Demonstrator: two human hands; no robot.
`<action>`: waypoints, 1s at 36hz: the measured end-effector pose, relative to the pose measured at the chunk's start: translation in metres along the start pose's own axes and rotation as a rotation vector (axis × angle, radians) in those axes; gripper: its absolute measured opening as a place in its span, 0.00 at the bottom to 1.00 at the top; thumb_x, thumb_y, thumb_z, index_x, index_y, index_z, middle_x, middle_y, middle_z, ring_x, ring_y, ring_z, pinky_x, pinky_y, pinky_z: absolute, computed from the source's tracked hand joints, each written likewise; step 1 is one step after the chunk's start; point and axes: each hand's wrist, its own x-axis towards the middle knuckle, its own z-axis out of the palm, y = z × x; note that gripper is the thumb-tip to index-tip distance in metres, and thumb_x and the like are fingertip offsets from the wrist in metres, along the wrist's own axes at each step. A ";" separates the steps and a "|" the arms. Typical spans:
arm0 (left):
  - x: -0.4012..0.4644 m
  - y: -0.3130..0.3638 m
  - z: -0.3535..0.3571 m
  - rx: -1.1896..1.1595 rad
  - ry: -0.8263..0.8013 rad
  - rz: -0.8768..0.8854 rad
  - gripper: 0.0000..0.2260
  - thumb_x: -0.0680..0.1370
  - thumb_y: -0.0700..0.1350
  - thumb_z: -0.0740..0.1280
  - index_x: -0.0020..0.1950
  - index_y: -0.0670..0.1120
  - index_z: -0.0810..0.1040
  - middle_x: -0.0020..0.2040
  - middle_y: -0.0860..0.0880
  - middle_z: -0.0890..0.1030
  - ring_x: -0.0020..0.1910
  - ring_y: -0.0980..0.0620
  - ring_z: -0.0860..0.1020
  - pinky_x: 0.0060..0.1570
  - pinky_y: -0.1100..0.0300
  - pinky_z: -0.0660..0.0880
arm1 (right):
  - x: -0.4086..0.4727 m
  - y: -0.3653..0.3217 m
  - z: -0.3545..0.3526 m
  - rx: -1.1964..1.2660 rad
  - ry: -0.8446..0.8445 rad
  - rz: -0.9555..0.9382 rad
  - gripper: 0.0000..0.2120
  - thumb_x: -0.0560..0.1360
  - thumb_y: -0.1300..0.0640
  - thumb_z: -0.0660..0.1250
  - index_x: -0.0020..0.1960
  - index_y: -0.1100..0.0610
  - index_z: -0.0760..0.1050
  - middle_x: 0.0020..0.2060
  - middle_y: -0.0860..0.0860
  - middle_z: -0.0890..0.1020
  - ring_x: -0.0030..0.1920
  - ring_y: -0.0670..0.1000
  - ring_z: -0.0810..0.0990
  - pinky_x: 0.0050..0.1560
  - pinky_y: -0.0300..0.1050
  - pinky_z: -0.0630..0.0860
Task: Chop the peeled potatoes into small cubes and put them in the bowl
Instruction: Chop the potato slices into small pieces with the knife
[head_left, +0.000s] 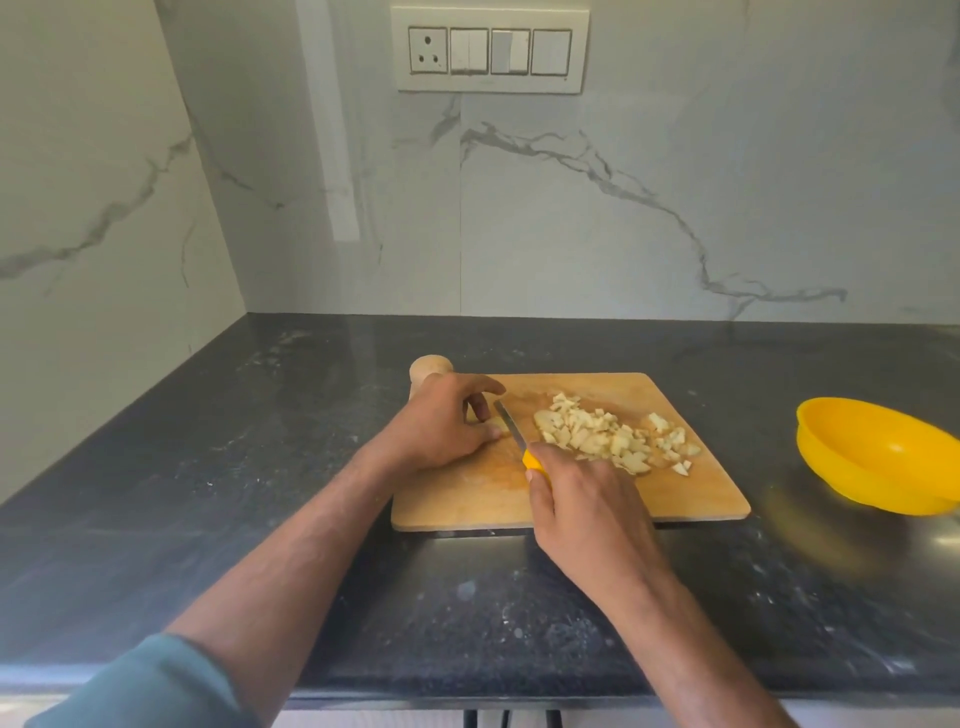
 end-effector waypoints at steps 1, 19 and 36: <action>-0.001 0.000 0.000 0.001 -0.002 0.001 0.21 0.75 0.46 0.77 0.67 0.51 0.80 0.43 0.57 0.80 0.36 0.57 0.73 0.40 0.67 0.70 | 0.000 0.000 0.000 -0.001 -0.006 0.002 0.12 0.80 0.54 0.64 0.62 0.54 0.79 0.35 0.47 0.83 0.30 0.44 0.68 0.31 0.33 0.62; 0.002 0.011 0.002 0.107 -0.110 0.089 0.14 0.78 0.42 0.71 0.63 0.52 0.83 0.48 0.50 0.77 0.46 0.54 0.75 0.51 0.58 0.74 | 0.003 -0.004 0.001 -0.006 -0.020 -0.008 0.14 0.81 0.52 0.64 0.64 0.53 0.78 0.39 0.47 0.84 0.33 0.43 0.71 0.33 0.30 0.63; 0.008 0.018 -0.008 0.175 -0.221 0.098 0.12 0.79 0.41 0.71 0.61 0.52 0.84 0.46 0.54 0.76 0.45 0.54 0.73 0.52 0.56 0.74 | 0.013 -0.003 -0.005 0.057 -0.107 0.018 0.16 0.83 0.51 0.61 0.68 0.52 0.74 0.46 0.48 0.83 0.41 0.46 0.76 0.43 0.37 0.73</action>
